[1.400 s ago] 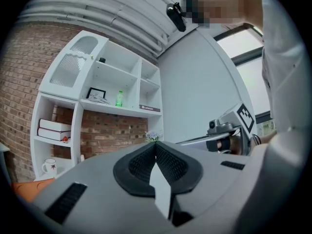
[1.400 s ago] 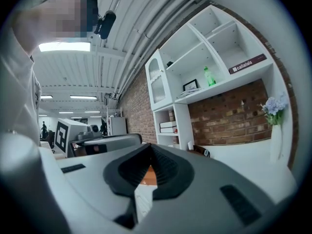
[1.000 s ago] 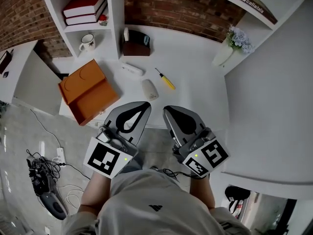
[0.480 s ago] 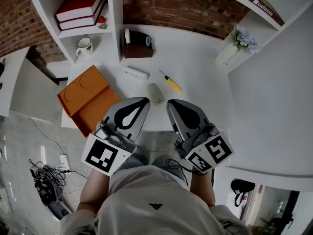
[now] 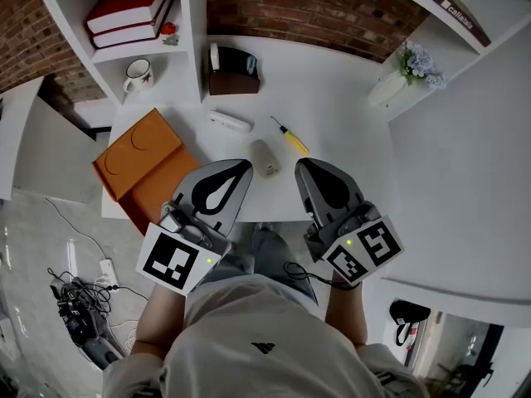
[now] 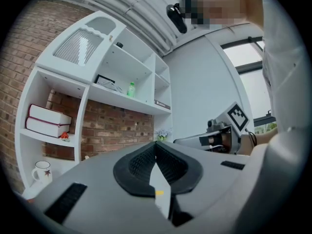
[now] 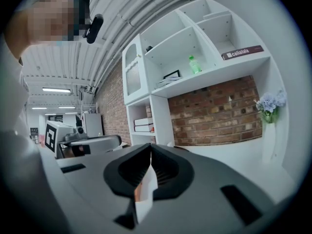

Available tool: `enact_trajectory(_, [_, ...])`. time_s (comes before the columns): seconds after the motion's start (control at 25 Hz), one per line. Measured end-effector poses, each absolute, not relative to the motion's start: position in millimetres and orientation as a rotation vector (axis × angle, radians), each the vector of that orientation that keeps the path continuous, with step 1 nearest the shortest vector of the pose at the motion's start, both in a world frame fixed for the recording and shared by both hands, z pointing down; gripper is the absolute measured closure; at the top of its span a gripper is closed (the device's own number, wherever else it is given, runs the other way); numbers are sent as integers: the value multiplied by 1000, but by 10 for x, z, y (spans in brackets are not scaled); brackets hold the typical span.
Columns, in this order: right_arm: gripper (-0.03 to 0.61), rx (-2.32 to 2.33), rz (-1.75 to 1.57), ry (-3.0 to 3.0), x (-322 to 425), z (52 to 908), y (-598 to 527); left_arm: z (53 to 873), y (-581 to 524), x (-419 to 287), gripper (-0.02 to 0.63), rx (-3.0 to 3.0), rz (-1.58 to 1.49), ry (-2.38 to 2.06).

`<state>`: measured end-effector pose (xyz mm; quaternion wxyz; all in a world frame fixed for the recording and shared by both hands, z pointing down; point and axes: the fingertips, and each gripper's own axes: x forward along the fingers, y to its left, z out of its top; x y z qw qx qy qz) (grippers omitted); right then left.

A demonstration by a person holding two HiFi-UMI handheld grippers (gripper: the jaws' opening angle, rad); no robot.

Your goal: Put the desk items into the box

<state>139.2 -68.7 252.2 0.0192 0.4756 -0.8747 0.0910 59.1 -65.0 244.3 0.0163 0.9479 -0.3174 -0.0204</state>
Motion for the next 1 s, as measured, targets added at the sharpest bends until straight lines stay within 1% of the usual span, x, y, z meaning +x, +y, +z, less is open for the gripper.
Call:
enact_trajectory(0.36, [568, 1385, 286, -2712, 1546, 2565, -1092, 2450, -900, 645, 601, 2890, -72, -1105])
enact_trajectory(1.0, [568, 1208, 337, -2675, 1910, 2902, -1851, 2499, -1357, 923, 601, 2805, -53, -1281])
